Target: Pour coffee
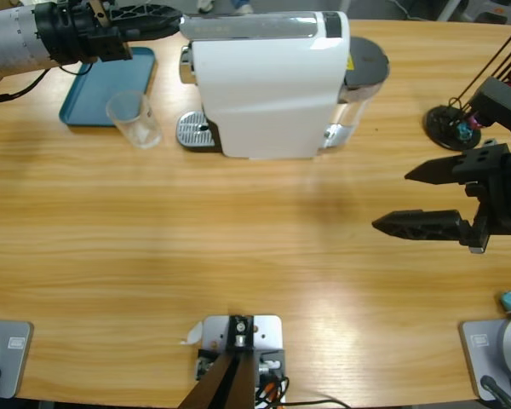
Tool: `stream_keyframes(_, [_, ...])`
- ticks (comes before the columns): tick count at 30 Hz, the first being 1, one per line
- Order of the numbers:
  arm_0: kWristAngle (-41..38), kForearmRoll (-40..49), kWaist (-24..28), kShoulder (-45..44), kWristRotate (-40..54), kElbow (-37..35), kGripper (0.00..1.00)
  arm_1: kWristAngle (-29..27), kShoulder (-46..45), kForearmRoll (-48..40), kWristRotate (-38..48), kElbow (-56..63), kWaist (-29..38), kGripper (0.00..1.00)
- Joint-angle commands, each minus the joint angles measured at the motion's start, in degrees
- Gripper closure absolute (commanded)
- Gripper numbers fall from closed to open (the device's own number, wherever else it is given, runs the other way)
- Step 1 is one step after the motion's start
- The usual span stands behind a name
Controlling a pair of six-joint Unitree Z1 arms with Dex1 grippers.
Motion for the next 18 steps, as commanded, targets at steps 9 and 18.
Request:
stream_keyframes(9, [-0.25, -1.27, -2.01, -6.02, -4.48, -2.93, 1.0, -0.82, 0.46, -0.37, 0.66, 2.04, 0.76, 0.096])
stream_keyframes(18, [-0.39, -1.19, -2.22, -7.97, -4.04, -2.07, 1.0, -0.82, 0.23, -0.45, 0.75, 2.2, 0.76, 0.105])
